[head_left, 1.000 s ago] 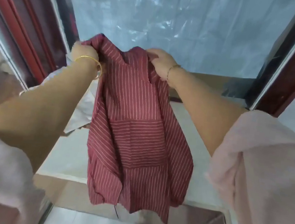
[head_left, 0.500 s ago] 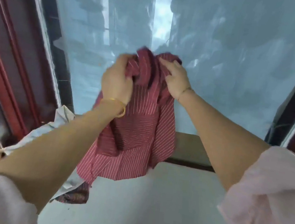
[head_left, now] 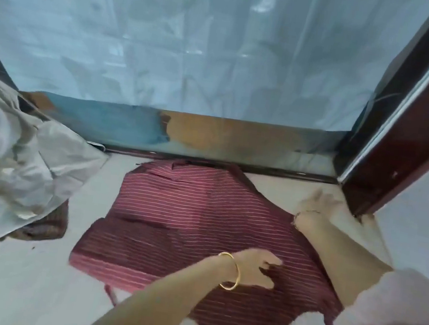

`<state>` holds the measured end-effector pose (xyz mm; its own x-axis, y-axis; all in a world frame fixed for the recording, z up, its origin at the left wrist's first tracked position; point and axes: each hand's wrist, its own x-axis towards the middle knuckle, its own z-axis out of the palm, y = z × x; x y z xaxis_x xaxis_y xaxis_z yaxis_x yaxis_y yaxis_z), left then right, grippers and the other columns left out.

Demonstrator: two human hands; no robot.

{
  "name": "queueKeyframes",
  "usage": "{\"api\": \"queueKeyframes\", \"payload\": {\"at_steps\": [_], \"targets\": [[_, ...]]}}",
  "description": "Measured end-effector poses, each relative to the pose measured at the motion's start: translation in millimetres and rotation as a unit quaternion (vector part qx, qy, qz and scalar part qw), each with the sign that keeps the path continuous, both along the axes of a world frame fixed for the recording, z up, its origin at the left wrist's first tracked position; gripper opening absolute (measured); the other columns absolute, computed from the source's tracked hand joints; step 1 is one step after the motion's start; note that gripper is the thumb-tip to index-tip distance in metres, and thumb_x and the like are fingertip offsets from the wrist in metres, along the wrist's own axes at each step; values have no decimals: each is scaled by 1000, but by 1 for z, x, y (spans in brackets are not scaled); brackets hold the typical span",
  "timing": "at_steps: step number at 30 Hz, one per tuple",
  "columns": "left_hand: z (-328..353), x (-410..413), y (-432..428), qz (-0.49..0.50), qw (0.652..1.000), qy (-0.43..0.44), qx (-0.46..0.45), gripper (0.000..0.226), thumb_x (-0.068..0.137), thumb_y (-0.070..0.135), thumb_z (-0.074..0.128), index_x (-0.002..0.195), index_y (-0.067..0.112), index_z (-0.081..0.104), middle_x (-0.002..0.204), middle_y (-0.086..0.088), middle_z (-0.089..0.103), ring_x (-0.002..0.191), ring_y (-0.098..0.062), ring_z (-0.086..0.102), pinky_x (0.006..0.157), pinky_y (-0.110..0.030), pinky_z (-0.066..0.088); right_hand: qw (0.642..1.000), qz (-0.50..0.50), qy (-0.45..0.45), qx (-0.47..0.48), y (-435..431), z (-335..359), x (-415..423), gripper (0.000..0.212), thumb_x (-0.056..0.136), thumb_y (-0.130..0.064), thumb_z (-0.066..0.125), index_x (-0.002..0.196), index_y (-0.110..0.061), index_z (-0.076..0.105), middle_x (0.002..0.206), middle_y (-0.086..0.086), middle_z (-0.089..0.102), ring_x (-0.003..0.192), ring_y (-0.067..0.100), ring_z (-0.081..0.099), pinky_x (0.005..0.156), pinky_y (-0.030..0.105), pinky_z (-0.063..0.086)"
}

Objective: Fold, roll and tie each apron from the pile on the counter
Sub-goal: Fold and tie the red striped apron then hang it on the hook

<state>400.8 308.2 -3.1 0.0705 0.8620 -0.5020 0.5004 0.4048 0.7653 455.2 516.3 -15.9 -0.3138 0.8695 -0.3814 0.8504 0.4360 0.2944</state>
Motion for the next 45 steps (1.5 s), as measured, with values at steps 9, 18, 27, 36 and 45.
{"api": "queueKeyframes", "payload": {"at_steps": [9, 18, 27, 36, 45], "targets": [[-96, -112, -39, 146, 913, 349, -150, 61, 90, 16, 55, 145, 18, 28, 156, -11, 10, 141, -35, 17, 111, -49, 31, 970, 61, 136, -191, -121, -91, -10, 51, 99, -31, 39, 147, -24, 22, 156, 6, 12, 137, 30, 25, 103, 45, 38], [-126, -130, -37, 86, 883, 417, -200, 76, 94, 29, 53, 150, 18, 1, 142, -12, 37, 110, -28, 57, 79, -37, 49, 986, 92, 61, -126, -139, -104, -25, 39, 97, -38, 43, 130, -18, 47, 128, 6, 50, 116, 25, 49, 81, 34, 47], [-114, -194, -7, 98, 924, 363, -67, 69, 96, 22, 49, 151, 17, 7, 158, -11, -6, 143, -35, 11, 114, -45, 27, 966, 35, 184, -176, -91, -106, -49, 60, 96, -27, 49, 148, -26, 18, 153, 5, 21, 136, 30, 27, 106, 43, 38], [-110, -96, -38, -72, 959, 250, 110, 27, 91, 28, 57, 116, 19, 51, 125, 0, 40, 96, -18, 56, 89, -32, 50, 941, 1, 320, -114, -157, -92, 17, 29, 89, -6, 52, 115, -20, 52, 120, -1, 45, 89, 16, 56, 74, 29, 51], [-109, -1, -119, -385, 845, 354, 113, 30, 94, 44, 40, 94, 19, 56, 98, 1, 59, 83, -23, 59, 64, -33, 44, 932, 50, 310, -178, -250, -89, 92, 10, 92, -26, 48, 99, -20, 44, 77, -5, 58, 68, 19, 55, 65, 31, 41]]}}
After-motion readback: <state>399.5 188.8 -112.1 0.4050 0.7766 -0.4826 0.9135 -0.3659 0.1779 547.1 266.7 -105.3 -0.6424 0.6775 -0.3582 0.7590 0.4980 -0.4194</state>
